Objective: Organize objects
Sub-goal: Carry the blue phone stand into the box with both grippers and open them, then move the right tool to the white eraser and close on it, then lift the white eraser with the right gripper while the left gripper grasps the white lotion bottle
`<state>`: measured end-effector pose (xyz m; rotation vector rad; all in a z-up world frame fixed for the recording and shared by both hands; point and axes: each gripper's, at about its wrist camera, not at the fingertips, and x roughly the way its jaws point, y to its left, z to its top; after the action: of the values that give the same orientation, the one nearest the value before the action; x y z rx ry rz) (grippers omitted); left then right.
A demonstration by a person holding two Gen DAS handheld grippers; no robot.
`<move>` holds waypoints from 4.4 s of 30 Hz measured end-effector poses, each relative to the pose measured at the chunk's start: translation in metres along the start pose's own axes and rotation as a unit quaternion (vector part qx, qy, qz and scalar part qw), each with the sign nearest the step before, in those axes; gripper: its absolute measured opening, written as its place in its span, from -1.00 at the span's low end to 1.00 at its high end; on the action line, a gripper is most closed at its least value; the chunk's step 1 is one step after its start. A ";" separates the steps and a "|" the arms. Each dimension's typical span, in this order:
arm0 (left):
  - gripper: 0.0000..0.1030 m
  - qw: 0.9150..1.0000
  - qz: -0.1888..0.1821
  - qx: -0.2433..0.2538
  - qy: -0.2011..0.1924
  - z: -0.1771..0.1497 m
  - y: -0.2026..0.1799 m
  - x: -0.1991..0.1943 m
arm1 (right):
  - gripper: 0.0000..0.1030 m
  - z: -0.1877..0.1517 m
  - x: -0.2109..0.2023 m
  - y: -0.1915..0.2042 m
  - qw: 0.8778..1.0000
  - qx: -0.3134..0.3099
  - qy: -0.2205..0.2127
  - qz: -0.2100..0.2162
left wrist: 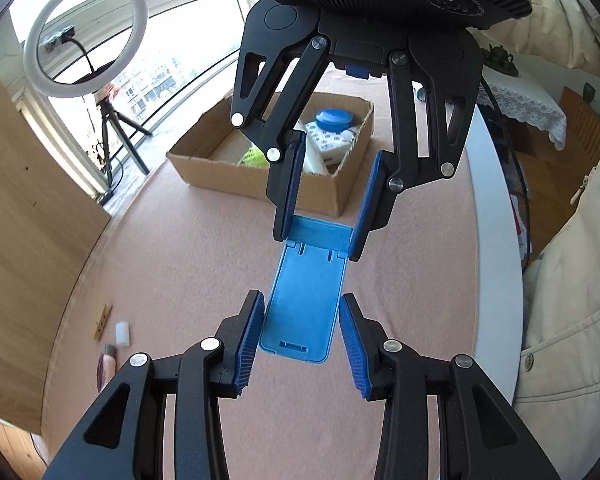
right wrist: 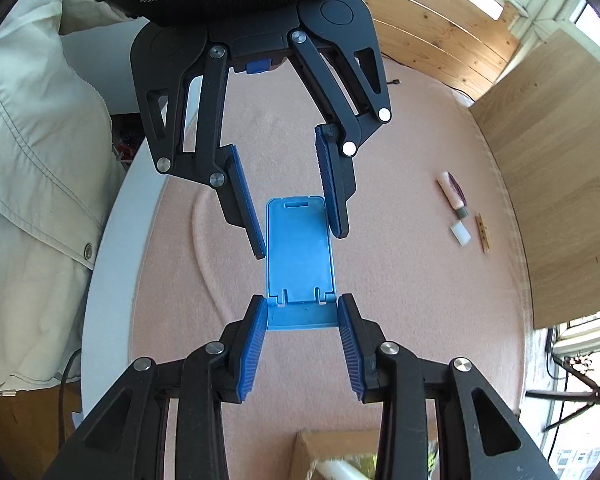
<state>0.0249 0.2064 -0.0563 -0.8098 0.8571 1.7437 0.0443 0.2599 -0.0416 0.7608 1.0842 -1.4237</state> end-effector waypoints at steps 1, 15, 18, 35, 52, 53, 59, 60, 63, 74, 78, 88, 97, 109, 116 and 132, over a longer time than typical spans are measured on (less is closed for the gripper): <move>-0.19 1.000 -0.003 0.007 -0.002 0.011 0.000 0.005 | -0.36 -0.009 -0.006 -0.002 1.000 0.008 0.001 -0.006; -0.18 0.994 -0.053 0.086 -0.028 0.155 -0.005 0.089 | -0.36 -0.143 -0.079 -0.012 0.992 0.106 0.032 -0.063; -0.18 0.994 -0.060 0.091 -0.029 0.168 -0.007 0.100 | -0.36 -0.154 -0.078 -0.018 0.990 0.118 0.035 -0.065; 0.62 0.999 0.042 0.011 -0.031 0.114 -0.001 0.081 | -0.28 -0.159 -0.075 -0.033 0.979 0.168 0.057 -0.101; 0.85 0.966 0.141 -0.211 -0.046 -0.115 0.031 -0.034 | 0.12 -0.001 0.017 -0.101 0.959 0.247 0.039 -0.133; 0.85 0.963 0.147 -0.222 -0.042 -0.125 0.031 -0.038 | 0.12 0.009 0.029 -0.108 0.957 0.257 0.037 -0.130; 0.85 0.944 0.172 -0.279 -0.031 -0.177 0.025 -0.057 | 0.12 0.045 0.096 -0.154 0.941 0.317 0.023 -0.113; 0.85 0.941 0.175 -0.288 -0.030 -0.184 0.024 -0.059 | 0.12 0.047 0.106 -0.163 0.937 0.332 0.019 -0.111; 0.85 0.934 0.181 -0.306 -0.023 -0.198 0.017 -0.060 | 0.12 0.051 0.135 -0.184 0.923 0.368 0.015 -0.116; 0.85 0.929 0.181 -0.321 -0.017 -0.211 0.003 -0.060 | -0.96 0.048 0.161 -0.218 0.896 0.426 0.013 -0.123; 0.85 0.929 0.180 -0.322 -0.017 -0.209 0.002 -0.062 | -0.95 0.044 0.162 -0.227 0.892 0.437 0.009 -0.121; 0.85 0.926 0.180 -0.332 -0.006 -0.215 -0.006 -0.062 | -0.91 0.060 0.173 -0.257 0.906 0.411 -0.017 -0.100; 0.85 0.924 0.180 -0.336 -0.005 -0.217 -0.001 -0.059 | -0.90 0.109 0.180 -0.172 0.971 0.236 0.002 0.023; 0.93 0.893 0.220 -0.392 -0.014 -0.226 0.029 -0.058 | 0.05 0.080 0.137 -0.146 0.947 0.310 -0.037 -0.073; 0.99 0.826 0.269 -0.494 -0.042 -0.242 0.092 -0.050 | 0.05 0.049 0.150 -0.157 0.925 0.370 -0.039 -0.076; 0.99 0.794 0.263 -0.547 -0.025 -0.228 0.205 0.033 | -0.84 0.020 0.138 -0.101 0.878 0.468 -0.056 -0.086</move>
<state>-0.1497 -0.0225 -0.1676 -1.3110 -0.1147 2.7865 -0.0734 0.1827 -0.1402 1.2468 0.3088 -2.1398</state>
